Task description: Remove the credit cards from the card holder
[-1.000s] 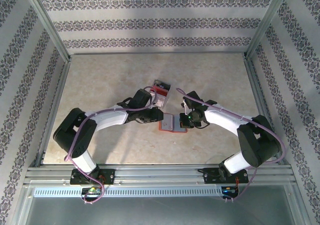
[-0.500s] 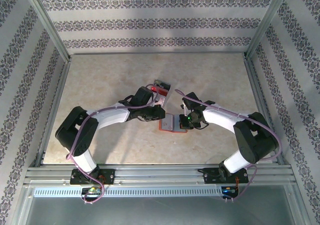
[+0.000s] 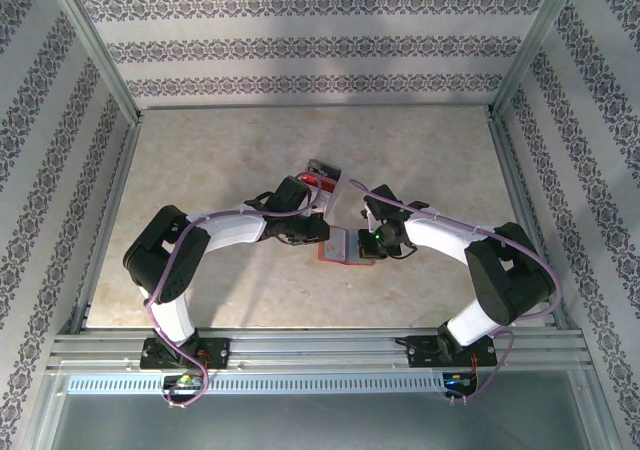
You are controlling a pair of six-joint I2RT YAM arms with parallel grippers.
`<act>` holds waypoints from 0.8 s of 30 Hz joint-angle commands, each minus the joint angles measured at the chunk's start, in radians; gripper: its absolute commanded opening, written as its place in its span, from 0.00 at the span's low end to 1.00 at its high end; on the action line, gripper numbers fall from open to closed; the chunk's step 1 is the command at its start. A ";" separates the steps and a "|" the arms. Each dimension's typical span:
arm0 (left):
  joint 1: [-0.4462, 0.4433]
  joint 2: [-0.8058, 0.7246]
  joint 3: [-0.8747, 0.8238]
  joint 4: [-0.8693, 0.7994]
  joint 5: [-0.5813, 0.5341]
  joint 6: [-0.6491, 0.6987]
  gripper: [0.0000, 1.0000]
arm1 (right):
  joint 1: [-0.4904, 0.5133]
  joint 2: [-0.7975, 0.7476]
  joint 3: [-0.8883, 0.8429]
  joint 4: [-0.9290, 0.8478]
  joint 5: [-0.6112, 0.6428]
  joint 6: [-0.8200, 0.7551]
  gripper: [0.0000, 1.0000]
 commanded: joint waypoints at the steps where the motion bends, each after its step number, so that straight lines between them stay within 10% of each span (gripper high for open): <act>1: -0.001 0.013 -0.015 -0.014 -0.027 0.021 0.07 | -0.013 0.017 -0.013 -0.010 0.007 -0.024 0.00; 24: 0.016 0.033 -0.118 0.046 -0.045 0.012 0.03 | -0.025 0.027 -0.007 -0.018 -0.014 -0.040 0.02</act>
